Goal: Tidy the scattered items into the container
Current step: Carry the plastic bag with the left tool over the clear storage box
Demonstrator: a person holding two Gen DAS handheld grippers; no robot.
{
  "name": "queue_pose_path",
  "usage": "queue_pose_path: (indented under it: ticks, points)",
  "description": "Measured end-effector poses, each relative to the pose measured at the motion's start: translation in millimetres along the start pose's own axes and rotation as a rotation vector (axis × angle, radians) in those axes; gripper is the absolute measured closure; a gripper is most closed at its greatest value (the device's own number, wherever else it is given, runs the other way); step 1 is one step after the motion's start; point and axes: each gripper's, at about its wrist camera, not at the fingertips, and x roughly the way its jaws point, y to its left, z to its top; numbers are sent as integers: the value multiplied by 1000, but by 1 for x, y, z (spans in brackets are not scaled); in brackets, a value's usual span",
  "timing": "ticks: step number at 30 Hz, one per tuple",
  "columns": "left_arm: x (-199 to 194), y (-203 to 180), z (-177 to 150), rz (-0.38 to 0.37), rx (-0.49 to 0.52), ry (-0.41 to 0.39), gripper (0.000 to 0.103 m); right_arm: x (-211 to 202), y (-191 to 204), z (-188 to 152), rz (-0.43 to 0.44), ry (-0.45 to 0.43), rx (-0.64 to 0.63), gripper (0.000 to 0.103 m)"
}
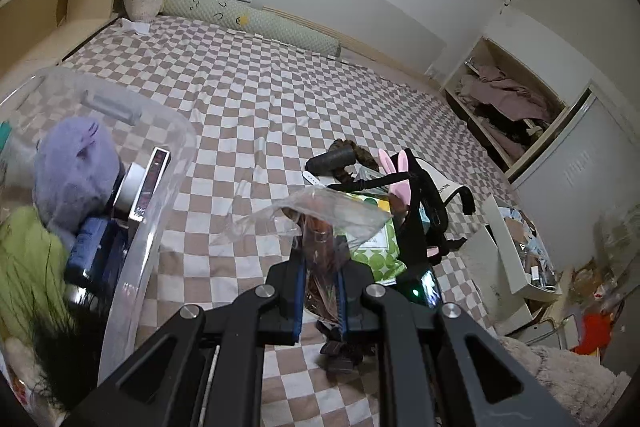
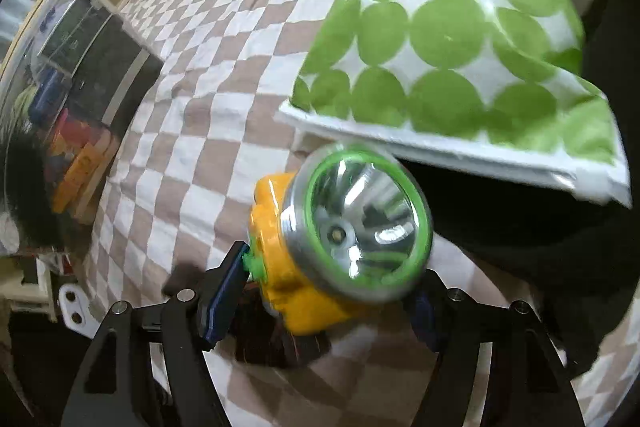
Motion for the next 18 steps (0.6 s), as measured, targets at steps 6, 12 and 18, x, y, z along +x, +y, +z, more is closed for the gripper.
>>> queue_pose_path:
  ticks: [6,12,18]
  points:
    - [-23,1,-4,-3,14,-57,90,2,8,8,-10,-20,-4,41]
    - [-65,21,-2,30,-20,-182,90,-15,12,0,110,-10,80,42]
    - [-124,50,4,195,-28,-329,90,-46,30,-6,283,-51,184,42]
